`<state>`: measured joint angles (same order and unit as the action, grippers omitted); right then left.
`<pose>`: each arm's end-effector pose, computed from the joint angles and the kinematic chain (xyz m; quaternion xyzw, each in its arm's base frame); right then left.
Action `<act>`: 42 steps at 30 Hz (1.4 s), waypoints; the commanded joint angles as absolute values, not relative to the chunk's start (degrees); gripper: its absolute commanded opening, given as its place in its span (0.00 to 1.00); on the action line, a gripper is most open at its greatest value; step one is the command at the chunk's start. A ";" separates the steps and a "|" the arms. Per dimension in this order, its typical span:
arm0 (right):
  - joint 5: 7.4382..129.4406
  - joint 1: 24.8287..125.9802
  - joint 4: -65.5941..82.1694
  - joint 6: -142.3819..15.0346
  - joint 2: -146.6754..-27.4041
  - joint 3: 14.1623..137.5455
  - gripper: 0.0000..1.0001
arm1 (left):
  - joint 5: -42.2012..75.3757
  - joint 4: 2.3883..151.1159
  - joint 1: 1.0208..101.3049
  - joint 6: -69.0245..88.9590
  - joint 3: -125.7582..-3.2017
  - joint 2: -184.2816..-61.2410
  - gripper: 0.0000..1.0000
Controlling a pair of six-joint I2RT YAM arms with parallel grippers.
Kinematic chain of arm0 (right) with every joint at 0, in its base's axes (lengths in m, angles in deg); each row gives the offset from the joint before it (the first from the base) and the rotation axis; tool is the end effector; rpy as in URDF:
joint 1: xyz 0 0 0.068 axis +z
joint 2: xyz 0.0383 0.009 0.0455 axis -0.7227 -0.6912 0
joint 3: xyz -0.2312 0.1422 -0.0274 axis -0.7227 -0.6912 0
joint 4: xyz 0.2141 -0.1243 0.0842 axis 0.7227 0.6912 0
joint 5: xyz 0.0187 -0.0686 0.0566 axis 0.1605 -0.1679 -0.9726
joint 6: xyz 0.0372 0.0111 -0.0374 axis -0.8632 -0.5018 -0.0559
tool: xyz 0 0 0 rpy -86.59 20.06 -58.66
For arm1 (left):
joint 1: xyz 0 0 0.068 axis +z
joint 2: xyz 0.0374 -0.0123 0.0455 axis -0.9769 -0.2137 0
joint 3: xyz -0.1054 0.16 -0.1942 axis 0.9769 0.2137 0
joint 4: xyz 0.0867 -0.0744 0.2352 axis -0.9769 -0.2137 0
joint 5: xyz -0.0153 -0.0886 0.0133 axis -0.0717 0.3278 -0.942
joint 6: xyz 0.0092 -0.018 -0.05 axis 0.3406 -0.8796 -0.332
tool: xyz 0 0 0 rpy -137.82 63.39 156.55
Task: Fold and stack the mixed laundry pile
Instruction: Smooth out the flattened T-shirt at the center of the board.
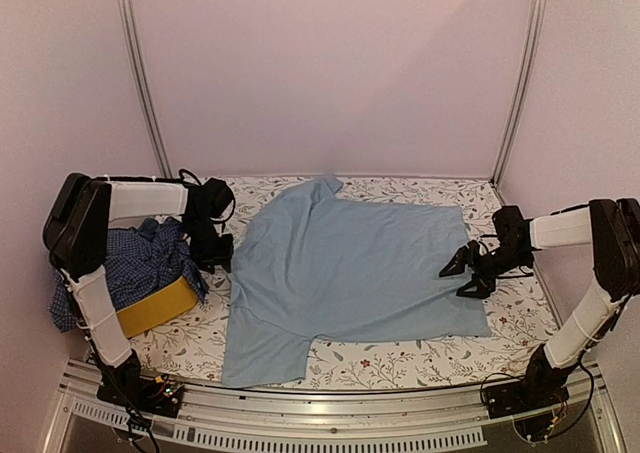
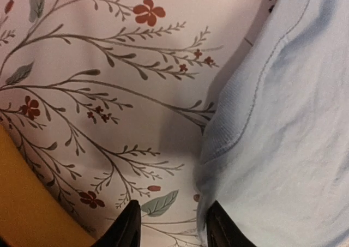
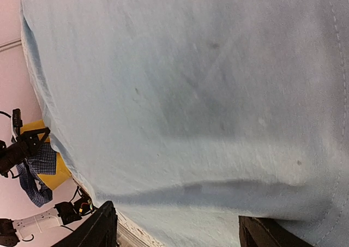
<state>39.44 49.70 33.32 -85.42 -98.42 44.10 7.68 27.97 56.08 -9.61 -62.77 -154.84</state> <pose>0.2646 0.0372 0.1346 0.1625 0.9272 0.3352 0.0396 0.3191 -0.1257 0.1568 -0.0836 0.9950 -0.0194 0.0517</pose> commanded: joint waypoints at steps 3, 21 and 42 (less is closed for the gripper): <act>46.36 49.14 33.54 -81.92 -105.27 49.35 0.76 | 2.70 27.46 56.02 -5.59 -67.80 -147.92 0.45; 44.30 49.84 38.50 -86.47 -85.84 38.91 0.76 | 21.50 37.45 44.80 -1.93 -69.82 -154.70 0.55; 44.86 48.12 53.46 -98.53 -72.17 31.22 0.82 | 17.09 31.27 46.72 -13.95 -46.58 -140.14 0.57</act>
<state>44.40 48.50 46.83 -99.01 -73.92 28.45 15.05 33.20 47.20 -12.10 -48.23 -144.74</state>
